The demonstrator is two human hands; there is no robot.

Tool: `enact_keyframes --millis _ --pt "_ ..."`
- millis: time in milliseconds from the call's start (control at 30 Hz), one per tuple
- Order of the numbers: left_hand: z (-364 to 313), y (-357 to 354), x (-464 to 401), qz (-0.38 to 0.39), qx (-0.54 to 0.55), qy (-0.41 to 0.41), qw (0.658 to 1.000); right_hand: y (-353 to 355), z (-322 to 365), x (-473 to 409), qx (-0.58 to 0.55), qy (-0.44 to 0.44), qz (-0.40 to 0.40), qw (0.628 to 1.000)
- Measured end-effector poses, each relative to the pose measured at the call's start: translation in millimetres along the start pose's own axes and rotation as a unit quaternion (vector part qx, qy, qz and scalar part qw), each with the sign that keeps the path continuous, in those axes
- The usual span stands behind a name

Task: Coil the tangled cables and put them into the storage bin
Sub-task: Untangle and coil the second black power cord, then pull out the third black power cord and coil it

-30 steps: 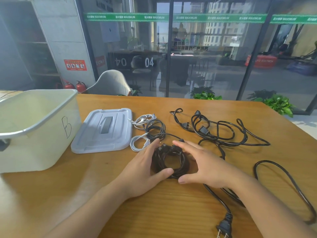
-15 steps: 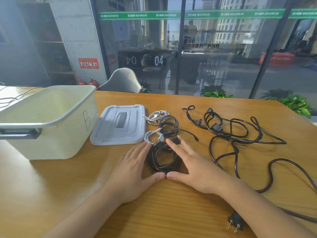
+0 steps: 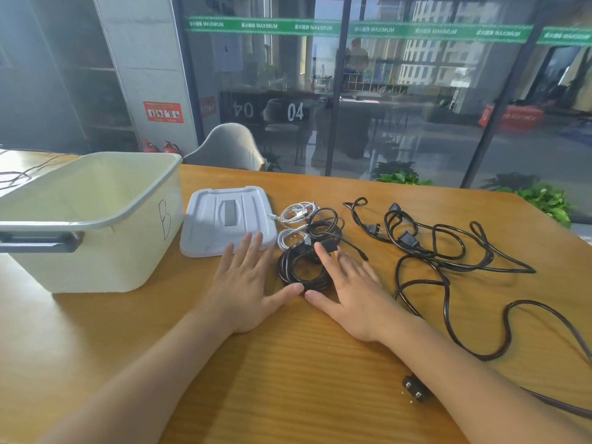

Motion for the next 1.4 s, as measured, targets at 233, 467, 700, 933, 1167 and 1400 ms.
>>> enact_keyframes --millis 233,467,700,933,1167,1400 --pt "14.7 -13.8 -12.5 0.008 0.002 0.032 0.999 -5.4 -1.8 -12.3 0.010 -0.012 -0.016 1.000" --pt "21.8 -15.1 -21.4 0.024 0.019 0.034 0.999 -7.3 -2.6 -15.6 0.007 -0.018 -0.021 1.000" --pt "21.5 -7.5 -18.0 -0.030 0.009 0.036 0.999 -7.9 -8.7 -22.9 0.019 -0.049 -0.050 0.997" --pt "21.7 1.0 -9.4 -0.106 -0.002 0.020 0.994 -13.9 -9.1 -35.4 0.010 -0.052 -0.041 0.998" --pt "-3.1 1.8 -11.1 -0.097 0.055 -0.072 0.991 -7.1 -5.9 -29.6 -0.016 -0.042 -0.065 0.997" --pt "-42.6 9.9 -8.3 -0.122 0.094 -0.157 0.976 31.1 -18.4 1.4 -0.170 -0.020 -0.119 0.978"
Point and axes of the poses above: each hand's wrist, its own x-axis away from the middle knuckle, its own y-axis out of the back of the hand, z = x × y, the point moved 4 cm from there along -x, towards the middle knuckle, and after that the axes turned 14 degrees about -z, right-handed, at the moved point
